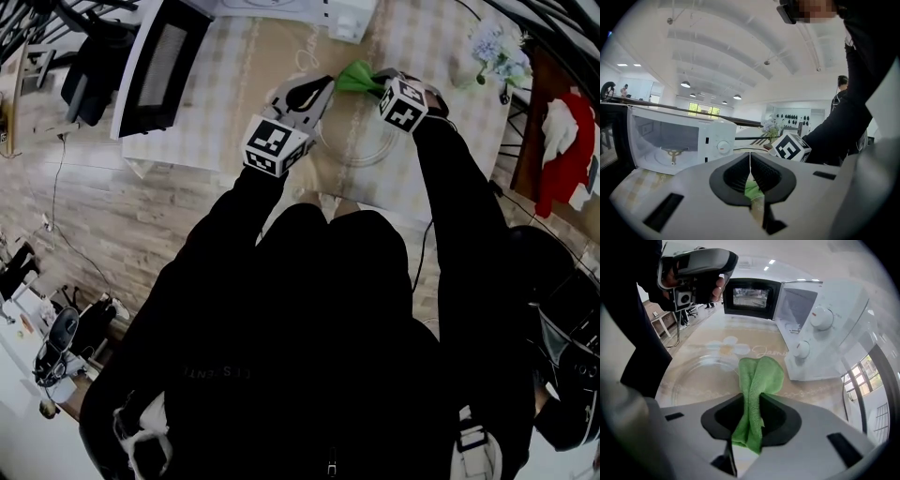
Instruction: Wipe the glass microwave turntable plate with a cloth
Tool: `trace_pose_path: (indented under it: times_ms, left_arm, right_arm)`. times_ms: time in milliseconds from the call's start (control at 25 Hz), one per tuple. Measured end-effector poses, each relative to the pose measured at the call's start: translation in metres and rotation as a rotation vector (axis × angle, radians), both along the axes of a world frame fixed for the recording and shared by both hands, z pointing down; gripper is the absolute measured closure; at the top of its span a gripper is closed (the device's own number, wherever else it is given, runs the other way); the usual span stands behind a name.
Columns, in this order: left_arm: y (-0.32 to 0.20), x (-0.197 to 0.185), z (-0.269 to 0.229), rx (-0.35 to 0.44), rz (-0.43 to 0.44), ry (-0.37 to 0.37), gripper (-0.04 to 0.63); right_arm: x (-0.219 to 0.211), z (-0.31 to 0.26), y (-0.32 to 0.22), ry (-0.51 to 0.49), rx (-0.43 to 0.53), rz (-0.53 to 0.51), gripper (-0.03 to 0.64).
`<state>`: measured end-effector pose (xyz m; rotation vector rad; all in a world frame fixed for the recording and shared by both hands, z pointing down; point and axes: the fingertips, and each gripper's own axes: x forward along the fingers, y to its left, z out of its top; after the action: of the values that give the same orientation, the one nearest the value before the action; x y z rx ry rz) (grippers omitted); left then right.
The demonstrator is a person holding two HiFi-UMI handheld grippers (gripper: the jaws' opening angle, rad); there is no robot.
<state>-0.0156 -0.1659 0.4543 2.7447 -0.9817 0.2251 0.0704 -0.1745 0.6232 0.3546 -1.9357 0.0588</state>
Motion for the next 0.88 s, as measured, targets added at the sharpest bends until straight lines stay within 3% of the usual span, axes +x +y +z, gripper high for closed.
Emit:
trace_pose_path:
  times_ms: [320,880]
  left_arm:
    - [-0.008,0.004,0.009,-0.018,-0.004,0.008,0.574]
    - [-0.004,0.004,0.014,-0.042,-0.008,0.015,0.574]
  right_arm:
    - [0.003,0.028,-0.030,0.042,0.024,-0.001,0.502]
    - [-0.007,0.045,-0.006,0.047,-0.006,-0.060,0.508]
